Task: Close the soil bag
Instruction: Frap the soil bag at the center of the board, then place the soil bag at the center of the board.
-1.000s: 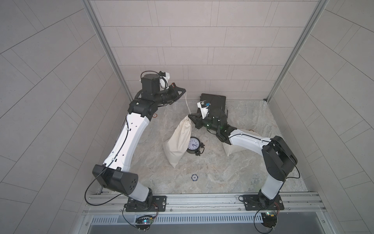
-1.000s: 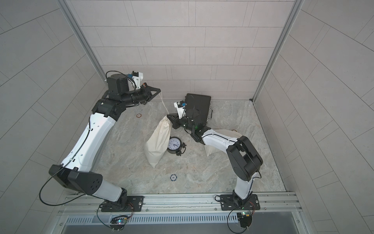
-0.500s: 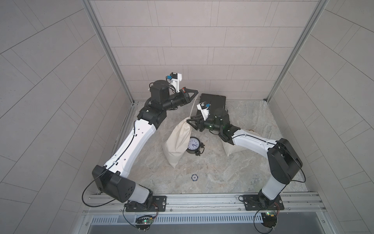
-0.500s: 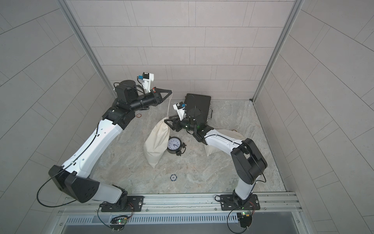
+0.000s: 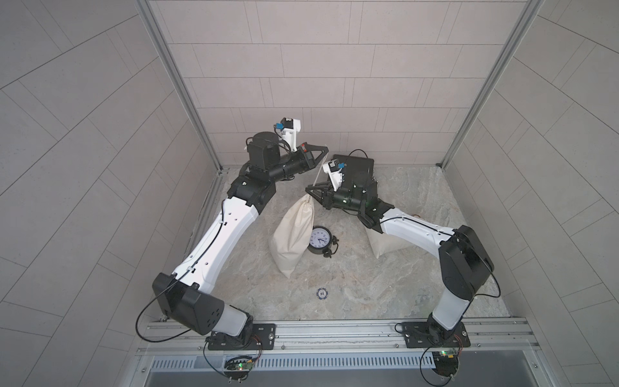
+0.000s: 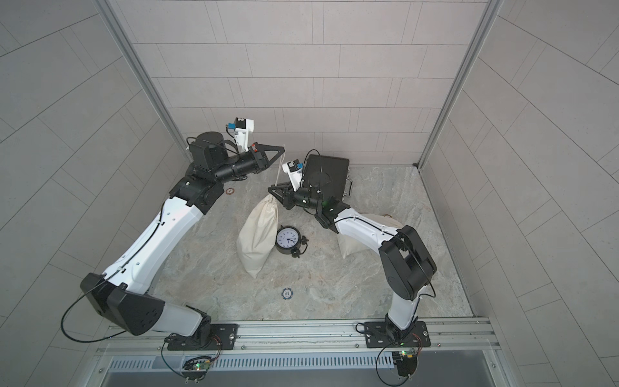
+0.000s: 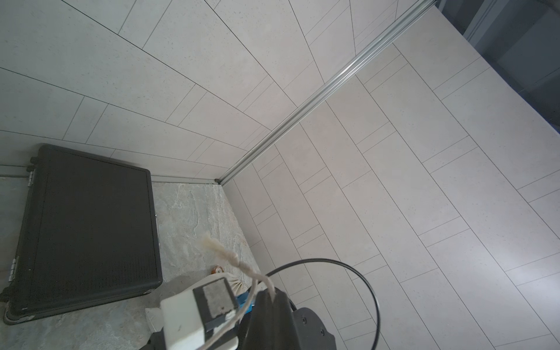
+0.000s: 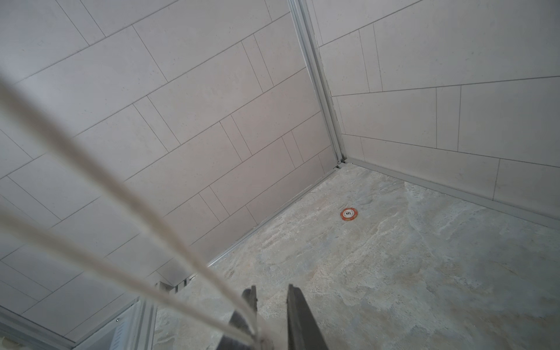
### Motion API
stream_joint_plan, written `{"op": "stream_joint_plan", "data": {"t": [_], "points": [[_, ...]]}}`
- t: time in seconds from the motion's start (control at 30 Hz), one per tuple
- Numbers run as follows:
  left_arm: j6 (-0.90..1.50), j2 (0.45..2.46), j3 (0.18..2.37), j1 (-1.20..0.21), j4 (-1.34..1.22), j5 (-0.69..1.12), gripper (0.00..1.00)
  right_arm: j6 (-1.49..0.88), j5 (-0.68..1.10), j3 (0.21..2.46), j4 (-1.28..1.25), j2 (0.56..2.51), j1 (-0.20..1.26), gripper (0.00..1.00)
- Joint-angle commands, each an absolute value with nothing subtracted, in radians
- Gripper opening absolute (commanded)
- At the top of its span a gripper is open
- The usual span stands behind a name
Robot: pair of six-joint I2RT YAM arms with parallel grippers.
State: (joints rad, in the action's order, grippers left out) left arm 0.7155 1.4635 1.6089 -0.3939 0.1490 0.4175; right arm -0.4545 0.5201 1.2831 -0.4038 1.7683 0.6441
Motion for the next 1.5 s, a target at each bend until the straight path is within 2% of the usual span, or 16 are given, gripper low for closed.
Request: {"op": "stream_joint_plan", "data": {"t": [0.0,0.17,0.43,0.57,0.7,0.8,0.9,1.1,1.27,1.4,1.47], "points": [[0.681,1.418,1.653,-0.393,0.155,0.396,0.00,-0.460,0.505,1.276,-0.343,1.815,0.650,0.09],[0.696,1.402,1.711,-0.333,0.186,0.391,0.00,-0.452,0.449,1.185,-0.271,1.872,0.643,0.08],[0.754,1.409,1.863,-0.188,0.215,0.431,0.00,-0.436,0.358,1.063,-0.293,1.930,0.623,0.17],[0.741,1.417,1.895,-0.165,0.249,0.445,0.00,-0.440,0.371,1.088,-0.307,1.895,0.618,0.17],[0.739,1.400,1.818,-0.155,0.228,0.441,0.00,-0.417,0.406,1.188,-0.255,1.866,0.618,0.19],[0.697,1.390,1.743,-0.152,0.228,0.402,0.00,-0.402,0.443,1.264,-0.215,1.846,0.617,0.29],[0.665,1.406,1.685,-0.134,0.228,0.362,0.00,-0.386,0.460,1.296,-0.194,1.793,0.602,0.44],[0.623,1.504,1.680,-0.085,0.251,0.325,0.00,-0.349,0.452,1.254,-0.129,1.645,0.513,0.66],[0.539,1.544,1.603,-0.077,0.267,0.158,0.00,-0.308,0.311,1.120,-0.093,1.502,0.402,0.81],[0.516,1.581,1.473,-0.072,0.267,0.015,0.01,-0.307,0.094,1.025,-0.049,1.418,0.321,0.85],[0.525,1.588,1.373,-0.060,0.237,-0.041,0.14,-0.292,-0.070,0.963,-0.041,1.372,0.270,0.91]]}}
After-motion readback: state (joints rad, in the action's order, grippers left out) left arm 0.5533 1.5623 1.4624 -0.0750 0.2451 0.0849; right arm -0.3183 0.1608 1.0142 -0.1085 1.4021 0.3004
